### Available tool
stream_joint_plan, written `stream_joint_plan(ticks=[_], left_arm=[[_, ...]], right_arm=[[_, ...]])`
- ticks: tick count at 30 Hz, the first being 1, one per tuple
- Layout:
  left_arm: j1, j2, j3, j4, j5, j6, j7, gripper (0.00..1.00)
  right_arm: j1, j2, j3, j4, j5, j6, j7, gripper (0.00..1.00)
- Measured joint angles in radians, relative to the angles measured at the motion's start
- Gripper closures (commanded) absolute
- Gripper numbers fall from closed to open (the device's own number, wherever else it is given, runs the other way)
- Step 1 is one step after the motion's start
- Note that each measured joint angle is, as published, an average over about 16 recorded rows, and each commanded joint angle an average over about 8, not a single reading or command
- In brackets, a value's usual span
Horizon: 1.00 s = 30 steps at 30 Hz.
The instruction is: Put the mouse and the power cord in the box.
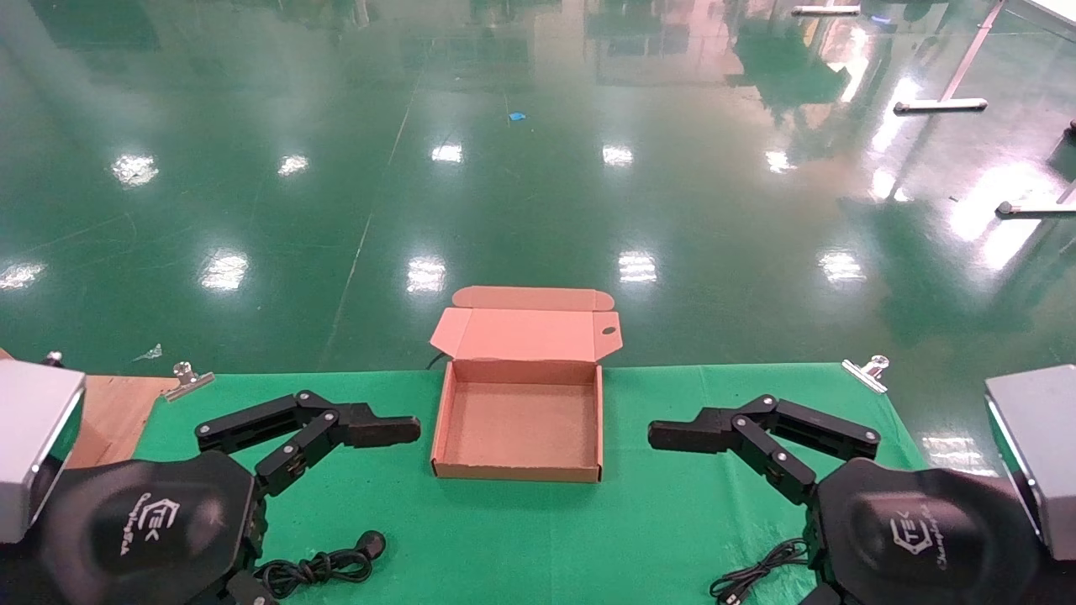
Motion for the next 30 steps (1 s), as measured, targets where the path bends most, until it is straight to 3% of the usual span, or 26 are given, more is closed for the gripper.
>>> stream_joint_plan(ticks=[20,25,30], left_arm=[[0.001,0.004,0.005,0.002,0.006,0.0,0.001,0.0],[-0.007,0.021,0.031,0.015,0.054,0.002,0.007,0.0],[-0.04,0.043,0.081,0.051,0.162,0.009,0.027,0.0]], right_arm=[[0.003,0.002,-0.003,0.003,-0.011,-0.003,-0.005,0.0],[0.027,0.005,-0.028,0.009,-0.08,-0.013,-0.018,0.0],[0.081,0.001,-0.081,0.015,-0.227,-0.027,-0.04,0.0]])
